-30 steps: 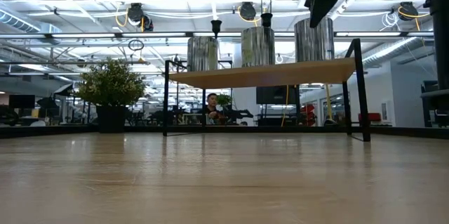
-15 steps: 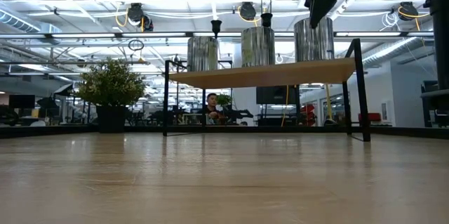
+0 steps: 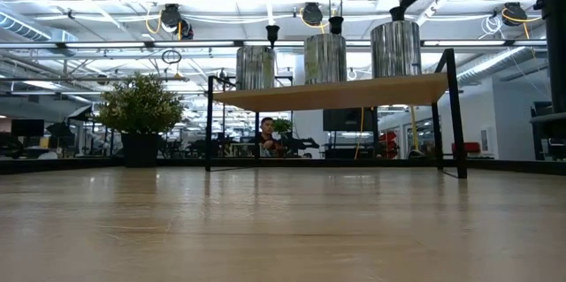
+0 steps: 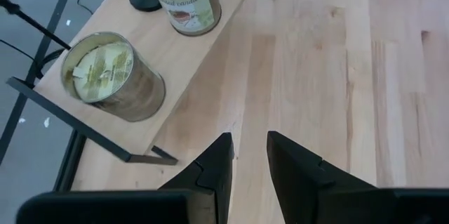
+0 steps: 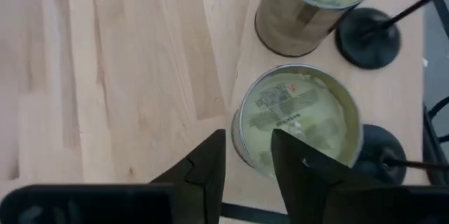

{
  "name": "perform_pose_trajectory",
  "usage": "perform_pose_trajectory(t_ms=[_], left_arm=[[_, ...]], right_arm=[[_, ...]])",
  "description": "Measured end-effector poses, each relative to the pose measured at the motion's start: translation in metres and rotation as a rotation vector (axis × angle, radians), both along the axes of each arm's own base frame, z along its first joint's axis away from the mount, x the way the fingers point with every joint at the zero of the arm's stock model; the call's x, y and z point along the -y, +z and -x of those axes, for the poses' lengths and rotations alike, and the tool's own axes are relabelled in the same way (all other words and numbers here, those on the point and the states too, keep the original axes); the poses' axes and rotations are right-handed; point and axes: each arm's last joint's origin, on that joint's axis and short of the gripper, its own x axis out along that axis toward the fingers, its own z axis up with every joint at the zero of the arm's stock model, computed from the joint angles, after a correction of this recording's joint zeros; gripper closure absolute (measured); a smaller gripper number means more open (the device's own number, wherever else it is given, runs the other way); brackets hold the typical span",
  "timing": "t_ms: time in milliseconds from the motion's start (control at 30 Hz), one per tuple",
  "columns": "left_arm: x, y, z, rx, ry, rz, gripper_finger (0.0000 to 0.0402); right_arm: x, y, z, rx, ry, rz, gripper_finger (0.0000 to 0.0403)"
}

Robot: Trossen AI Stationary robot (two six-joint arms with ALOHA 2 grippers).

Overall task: Pick & Place candle stick holders
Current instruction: Return to Home Position

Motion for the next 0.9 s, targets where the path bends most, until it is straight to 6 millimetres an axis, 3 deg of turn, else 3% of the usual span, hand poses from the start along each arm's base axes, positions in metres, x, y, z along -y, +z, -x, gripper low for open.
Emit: perform_pose_trajectory(t_ms=[233, 333, 433, 567, 900], left_arm=[[0.005, 0.021, 0.035, 0.094, -0.019, -0.024, 0.0305], [0.010, 0.031, 0.053, 0.178, -0.039, -0.033, 0.0304], [0.014, 0.028, 0.069, 0.249, -0.072, -0.049, 0.0304], [0.020, 0.000, 0.086, 0.315, -0.115, -0.060, 0.0304], [0.029, -0.105, 0.107, 0.494, -0.200, -0.083, 0.0304]], right_arm=[[-0.010, 0.008, 0.025, 0.104, -0.016, -0.024, 0.0302], [-0.016, 0.002, 0.035, 0.196, 0.010, -0.018, 0.0300], [-0.021, -0.009, 0.047, 0.285, 0.037, -0.013, 0.0298], [-0.027, -0.028, 0.064, 0.422, 0.070, -0.007, 0.0300], [-0.037, -0.087, 0.084, 0.716, 0.228, -0.066, 0.0301]])
